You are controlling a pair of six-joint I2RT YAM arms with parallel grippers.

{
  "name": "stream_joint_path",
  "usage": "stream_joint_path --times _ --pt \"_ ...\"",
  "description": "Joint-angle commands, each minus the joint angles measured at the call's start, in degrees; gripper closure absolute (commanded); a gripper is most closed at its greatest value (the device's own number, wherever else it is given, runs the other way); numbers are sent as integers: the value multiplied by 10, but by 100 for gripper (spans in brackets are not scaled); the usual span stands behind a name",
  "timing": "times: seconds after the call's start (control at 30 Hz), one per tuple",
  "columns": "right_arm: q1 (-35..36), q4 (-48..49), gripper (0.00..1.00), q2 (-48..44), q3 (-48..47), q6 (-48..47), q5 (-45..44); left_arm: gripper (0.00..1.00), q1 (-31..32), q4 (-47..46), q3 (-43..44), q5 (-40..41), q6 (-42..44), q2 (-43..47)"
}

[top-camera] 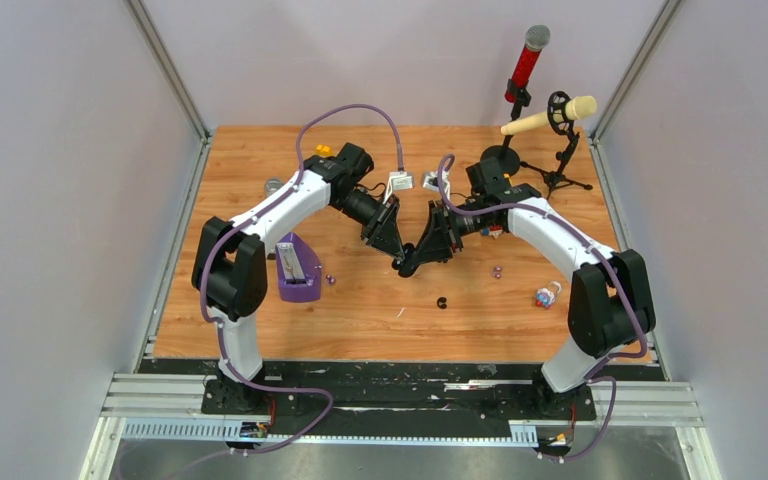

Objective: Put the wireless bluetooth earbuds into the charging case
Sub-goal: Open the charging case.

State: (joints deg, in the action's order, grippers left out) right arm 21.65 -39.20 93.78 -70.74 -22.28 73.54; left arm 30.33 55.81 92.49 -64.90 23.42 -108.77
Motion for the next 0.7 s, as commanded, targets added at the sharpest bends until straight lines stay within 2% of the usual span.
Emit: stream_joint_path --times 0.0,0.3,0.67 --pt "-3 9 100 2 -25 -3 36 64 3 -9 -2 -13 -3 12" --pt "-3 9 100 4 -26 -3 41 60 3 0 4 -21 2 5" --pt "-3 10 100 7 -26 -6 44 63 3 21 13 -36 18 -4"
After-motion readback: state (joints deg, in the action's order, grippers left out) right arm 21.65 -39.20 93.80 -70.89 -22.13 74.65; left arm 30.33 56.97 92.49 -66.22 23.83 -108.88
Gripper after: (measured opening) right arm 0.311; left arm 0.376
